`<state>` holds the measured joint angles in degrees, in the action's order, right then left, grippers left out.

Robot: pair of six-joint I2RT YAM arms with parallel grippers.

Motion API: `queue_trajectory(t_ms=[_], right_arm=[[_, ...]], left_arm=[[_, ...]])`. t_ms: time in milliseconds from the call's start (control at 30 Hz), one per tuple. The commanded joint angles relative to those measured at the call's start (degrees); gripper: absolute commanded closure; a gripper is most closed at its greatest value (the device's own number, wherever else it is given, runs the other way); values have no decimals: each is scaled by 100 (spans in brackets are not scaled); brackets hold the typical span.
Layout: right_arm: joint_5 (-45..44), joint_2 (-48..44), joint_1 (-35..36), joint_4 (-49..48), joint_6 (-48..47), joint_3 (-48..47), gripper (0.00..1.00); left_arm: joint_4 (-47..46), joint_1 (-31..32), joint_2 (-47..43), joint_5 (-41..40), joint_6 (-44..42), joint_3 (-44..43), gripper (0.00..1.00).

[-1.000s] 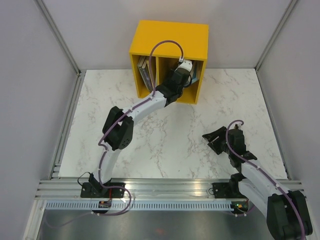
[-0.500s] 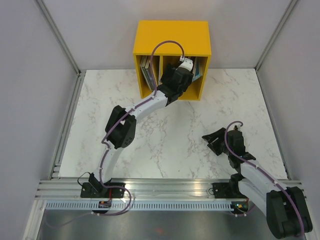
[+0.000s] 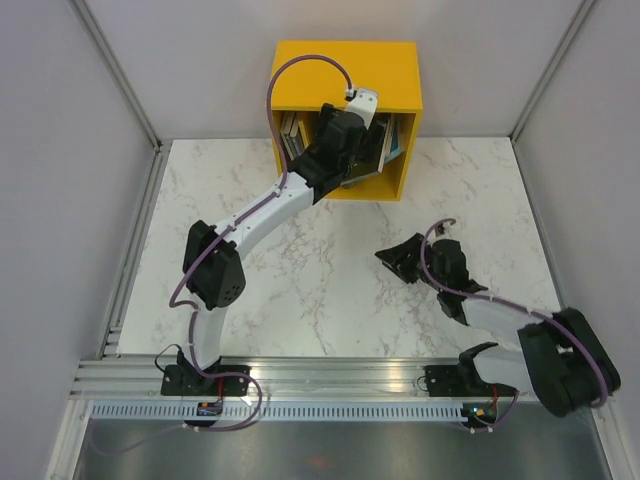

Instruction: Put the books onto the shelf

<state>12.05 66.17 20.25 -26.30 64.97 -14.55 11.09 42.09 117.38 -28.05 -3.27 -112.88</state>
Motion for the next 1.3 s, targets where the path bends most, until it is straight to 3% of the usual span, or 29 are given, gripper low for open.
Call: queue_trajectory(t_ms=[0, 67, 200, 300, 500, 633, 933, 1133, 1267], right_arm=[[148, 1062, 242, -1367, -204, -1083, 58], [166, 1879, 234, -1571, -274, -1803, 63], [51, 3049, 172, -1087, -731, -3594, 68], [78, 3909, 137, -1079, -740, -4474, 70], [-361, 4745, 76, -586, -872, -5540, 77], [-555, 5081, -12, -744, -749, -5787, 81], [-1380, 5142, 5, -1323, -740, -5858, 84], [-2057, 5116, 40, -1614, -933, -5972, 86], [-1900, 4854, 119, -2044, -1065, -5684, 84]], left_arm=[[200, -25, -92, 203, 230, -208, 0], [261, -25, -355, 195, 265, -94, 0], [376, -25, -1172, 309, 572, 625, 0], [376, -16, -1954, 371, 888, 1565, 0], [376, 80, -3326, 442, 1478, 3279, 0], [385, 326, -4046, 344, 1689, 4210, 0], [605, 844, -5224, -15, 2234, 5362, 0], [807, 942, -5655, -438, 2769, 5996, 0], [807, 995, -5875, -490, 2981, 6322, 0]])
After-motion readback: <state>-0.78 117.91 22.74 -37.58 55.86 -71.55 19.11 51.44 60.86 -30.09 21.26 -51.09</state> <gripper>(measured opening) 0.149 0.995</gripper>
